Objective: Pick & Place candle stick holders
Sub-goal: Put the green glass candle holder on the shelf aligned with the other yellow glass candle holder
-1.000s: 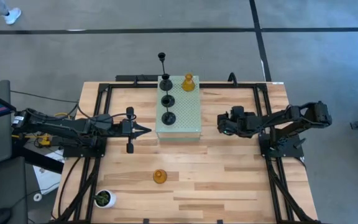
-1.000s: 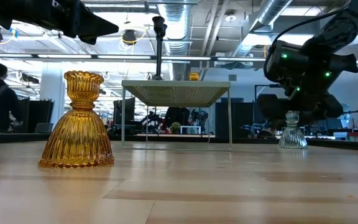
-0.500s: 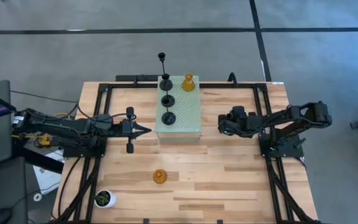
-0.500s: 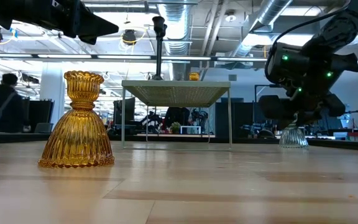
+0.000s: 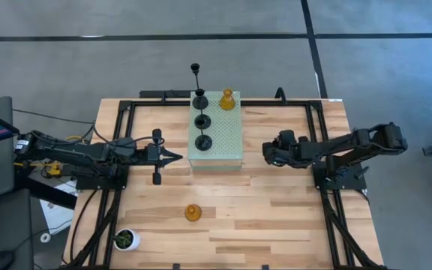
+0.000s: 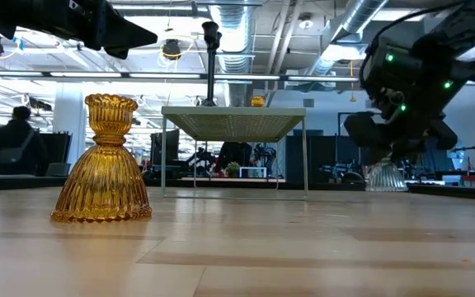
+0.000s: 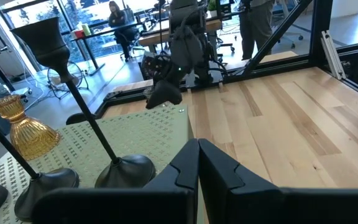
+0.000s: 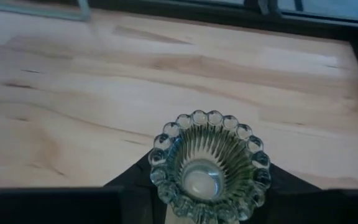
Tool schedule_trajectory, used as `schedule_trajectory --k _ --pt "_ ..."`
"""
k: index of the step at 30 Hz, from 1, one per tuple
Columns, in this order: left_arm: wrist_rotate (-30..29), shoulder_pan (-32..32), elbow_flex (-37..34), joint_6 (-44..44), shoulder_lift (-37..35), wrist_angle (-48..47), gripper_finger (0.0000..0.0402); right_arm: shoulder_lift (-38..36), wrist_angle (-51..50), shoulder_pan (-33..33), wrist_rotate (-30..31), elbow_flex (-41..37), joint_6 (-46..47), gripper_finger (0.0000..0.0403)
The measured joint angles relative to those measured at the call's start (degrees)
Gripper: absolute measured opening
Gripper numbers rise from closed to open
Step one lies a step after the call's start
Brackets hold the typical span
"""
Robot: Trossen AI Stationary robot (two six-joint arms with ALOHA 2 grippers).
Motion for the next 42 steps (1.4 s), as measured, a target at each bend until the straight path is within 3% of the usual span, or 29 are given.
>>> schedule_trajectory --k 7,18,31,42 --pt "0.0 0.0 0.0 0.0 0.0 0.0 0.0010 -6.3 -0.1 1.8 0.0 3.4 -6.1 0.0120" --pt "0.0 0.0 0.0 0.0 0.0 0.0 0.0010 -9.8 0.3 1.3 -5.8 19.7 -29.1 0.0124" --pt "0.0 0.0 0.0 0.0 0.0 0.0 0.0010 2.2 3.5 -0.8 -13.5 37.4 -47.9 0.0126" --pt "0.0 0.0 0.0 0.0 0.0 0.0 0.0010 11.2 8.7 -5.3 -21.0 41.0 -51.1 0.0126"
